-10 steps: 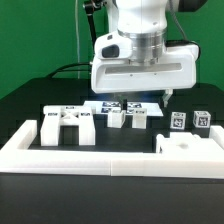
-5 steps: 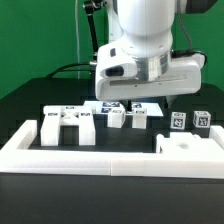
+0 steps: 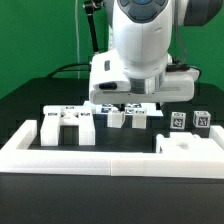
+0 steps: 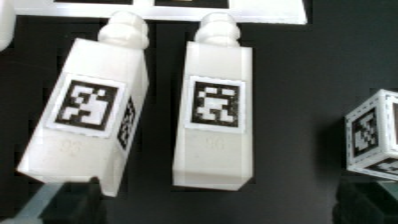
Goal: Assemble chair
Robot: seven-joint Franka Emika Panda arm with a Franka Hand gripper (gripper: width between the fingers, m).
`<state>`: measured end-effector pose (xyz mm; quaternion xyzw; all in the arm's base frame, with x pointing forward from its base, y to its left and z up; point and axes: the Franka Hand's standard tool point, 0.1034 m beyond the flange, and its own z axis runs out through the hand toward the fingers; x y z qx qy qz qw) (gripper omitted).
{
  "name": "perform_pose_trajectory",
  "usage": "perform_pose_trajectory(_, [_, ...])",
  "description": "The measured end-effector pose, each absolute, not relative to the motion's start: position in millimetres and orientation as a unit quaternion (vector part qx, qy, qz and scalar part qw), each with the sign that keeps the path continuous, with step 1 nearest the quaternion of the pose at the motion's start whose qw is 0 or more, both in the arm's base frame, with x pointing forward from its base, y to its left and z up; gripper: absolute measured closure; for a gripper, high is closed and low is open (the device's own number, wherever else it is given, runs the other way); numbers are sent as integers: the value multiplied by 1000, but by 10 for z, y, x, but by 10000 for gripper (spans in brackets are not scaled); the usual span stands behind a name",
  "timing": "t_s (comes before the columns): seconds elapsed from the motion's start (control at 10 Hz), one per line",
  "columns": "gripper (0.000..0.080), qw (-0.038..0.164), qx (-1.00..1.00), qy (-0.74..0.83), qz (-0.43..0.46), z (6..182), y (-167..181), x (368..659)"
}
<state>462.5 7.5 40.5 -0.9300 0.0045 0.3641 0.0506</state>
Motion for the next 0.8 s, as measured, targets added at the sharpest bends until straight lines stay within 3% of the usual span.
perform_pose_trajectory(0.8, [150,44,-929,5,366,254,152,4509])
